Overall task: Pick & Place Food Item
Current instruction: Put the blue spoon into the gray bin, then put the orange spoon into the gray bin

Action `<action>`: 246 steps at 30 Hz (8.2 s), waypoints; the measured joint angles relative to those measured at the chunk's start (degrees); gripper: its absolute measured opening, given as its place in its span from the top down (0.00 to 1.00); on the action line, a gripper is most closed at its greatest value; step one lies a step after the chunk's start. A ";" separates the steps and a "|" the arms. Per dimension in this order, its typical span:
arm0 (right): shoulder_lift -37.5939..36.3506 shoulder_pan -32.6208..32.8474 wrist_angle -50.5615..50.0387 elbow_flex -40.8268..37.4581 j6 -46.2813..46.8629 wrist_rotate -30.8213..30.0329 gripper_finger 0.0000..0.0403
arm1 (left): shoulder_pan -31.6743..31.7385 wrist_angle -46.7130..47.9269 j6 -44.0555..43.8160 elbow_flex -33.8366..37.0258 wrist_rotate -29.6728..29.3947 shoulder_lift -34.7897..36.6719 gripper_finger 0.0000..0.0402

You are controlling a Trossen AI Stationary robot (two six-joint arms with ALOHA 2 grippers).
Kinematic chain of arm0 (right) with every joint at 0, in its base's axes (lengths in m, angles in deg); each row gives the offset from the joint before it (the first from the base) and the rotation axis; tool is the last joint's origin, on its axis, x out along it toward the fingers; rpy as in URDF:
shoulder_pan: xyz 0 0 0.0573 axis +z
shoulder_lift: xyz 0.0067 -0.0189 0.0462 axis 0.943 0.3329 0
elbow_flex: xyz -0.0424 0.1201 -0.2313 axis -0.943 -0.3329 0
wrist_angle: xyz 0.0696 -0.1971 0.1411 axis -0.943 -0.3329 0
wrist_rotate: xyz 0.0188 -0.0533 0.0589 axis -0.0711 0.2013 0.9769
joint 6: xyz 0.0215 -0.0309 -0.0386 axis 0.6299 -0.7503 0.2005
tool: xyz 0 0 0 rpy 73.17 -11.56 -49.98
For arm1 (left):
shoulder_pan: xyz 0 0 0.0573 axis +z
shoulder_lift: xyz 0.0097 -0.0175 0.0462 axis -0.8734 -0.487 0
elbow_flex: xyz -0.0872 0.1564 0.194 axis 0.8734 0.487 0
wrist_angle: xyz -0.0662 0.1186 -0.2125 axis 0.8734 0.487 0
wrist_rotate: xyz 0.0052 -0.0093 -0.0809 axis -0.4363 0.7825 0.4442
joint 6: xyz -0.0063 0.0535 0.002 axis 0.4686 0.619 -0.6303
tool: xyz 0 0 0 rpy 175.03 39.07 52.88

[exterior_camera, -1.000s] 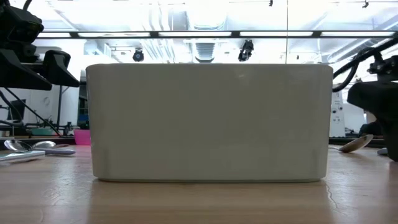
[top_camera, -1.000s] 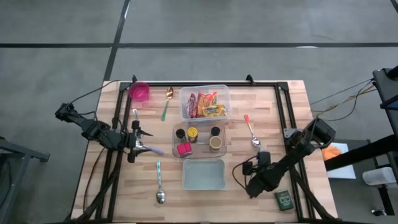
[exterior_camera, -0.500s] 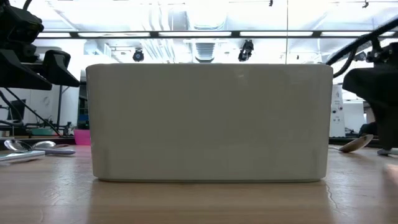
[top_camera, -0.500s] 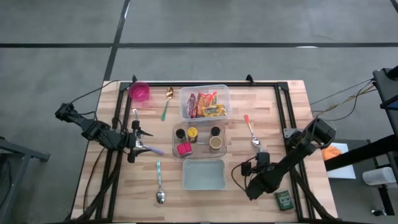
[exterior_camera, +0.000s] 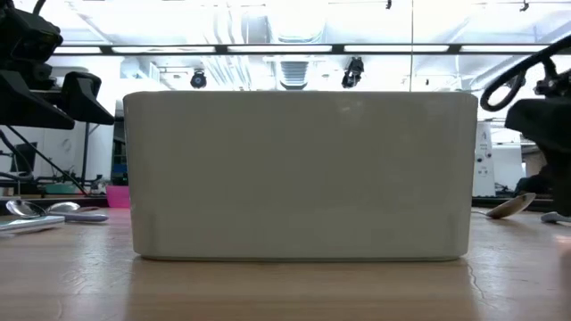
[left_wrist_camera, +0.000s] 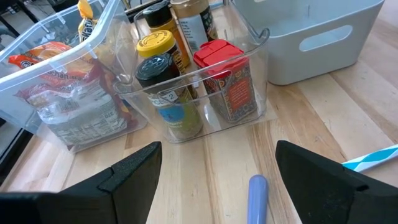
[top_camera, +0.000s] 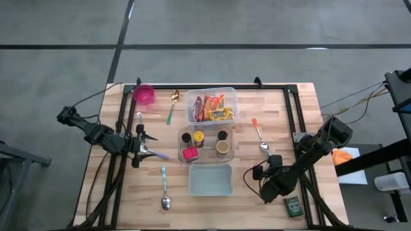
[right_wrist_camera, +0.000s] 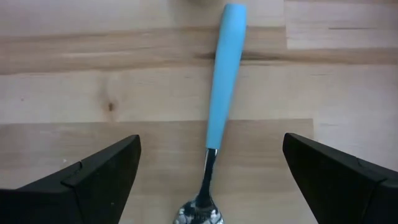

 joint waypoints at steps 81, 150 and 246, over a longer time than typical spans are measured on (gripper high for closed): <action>-0.39 -0.52 -12.86 12.50 -13.96 -13.93 0.93 | 0.00 -0.02 0.00 0.00 -0.02 0.00 0.21; -0.04 -20.94 51.00 9.99 -119.48 7.23 0.93 | 0.00 0.00 0.00 0.00 -0.01 0.00 0.21; -5.60 -21.67 61.60 5.28 -116.56 7.86 0.66 | 0.00 -0.02 0.00 0.00 -0.02 0.00 0.21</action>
